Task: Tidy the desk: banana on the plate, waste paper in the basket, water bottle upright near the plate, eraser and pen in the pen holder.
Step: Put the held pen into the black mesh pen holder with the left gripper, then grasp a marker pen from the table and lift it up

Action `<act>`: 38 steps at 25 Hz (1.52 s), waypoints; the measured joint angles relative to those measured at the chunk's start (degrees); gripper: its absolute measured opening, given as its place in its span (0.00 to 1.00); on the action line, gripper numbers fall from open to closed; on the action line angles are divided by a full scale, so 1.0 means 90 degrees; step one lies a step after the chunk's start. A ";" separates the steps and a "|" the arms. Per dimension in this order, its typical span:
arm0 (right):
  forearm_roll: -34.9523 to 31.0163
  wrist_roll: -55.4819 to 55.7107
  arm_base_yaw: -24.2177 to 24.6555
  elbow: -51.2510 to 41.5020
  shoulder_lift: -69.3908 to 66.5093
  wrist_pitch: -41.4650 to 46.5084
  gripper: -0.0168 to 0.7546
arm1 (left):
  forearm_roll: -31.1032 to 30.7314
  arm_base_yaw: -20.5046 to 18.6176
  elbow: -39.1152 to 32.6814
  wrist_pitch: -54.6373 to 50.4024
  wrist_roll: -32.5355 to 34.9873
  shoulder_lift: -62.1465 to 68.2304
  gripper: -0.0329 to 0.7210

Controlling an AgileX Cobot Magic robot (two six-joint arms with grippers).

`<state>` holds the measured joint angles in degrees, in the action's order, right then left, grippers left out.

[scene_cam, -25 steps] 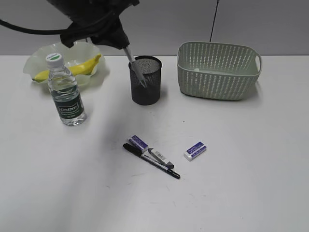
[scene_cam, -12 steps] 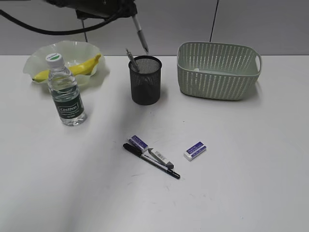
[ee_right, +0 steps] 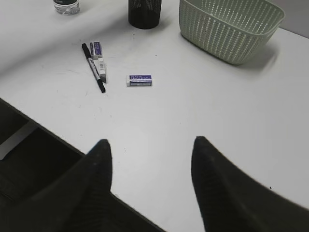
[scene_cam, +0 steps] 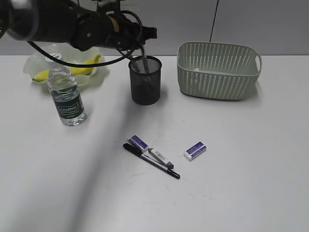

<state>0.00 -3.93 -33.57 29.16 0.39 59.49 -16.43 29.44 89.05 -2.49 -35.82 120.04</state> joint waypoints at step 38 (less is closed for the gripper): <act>0.0000 0.0000 0.0000 0.0000 0.0000 0.0000 0.57 | 0.0313 0.0267 -0.0888 -0.7416 0.1404 -0.5351 0.55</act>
<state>0.00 -3.93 -33.57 29.16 0.39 59.49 -13.62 31.84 81.06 -69.23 -23.18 71.88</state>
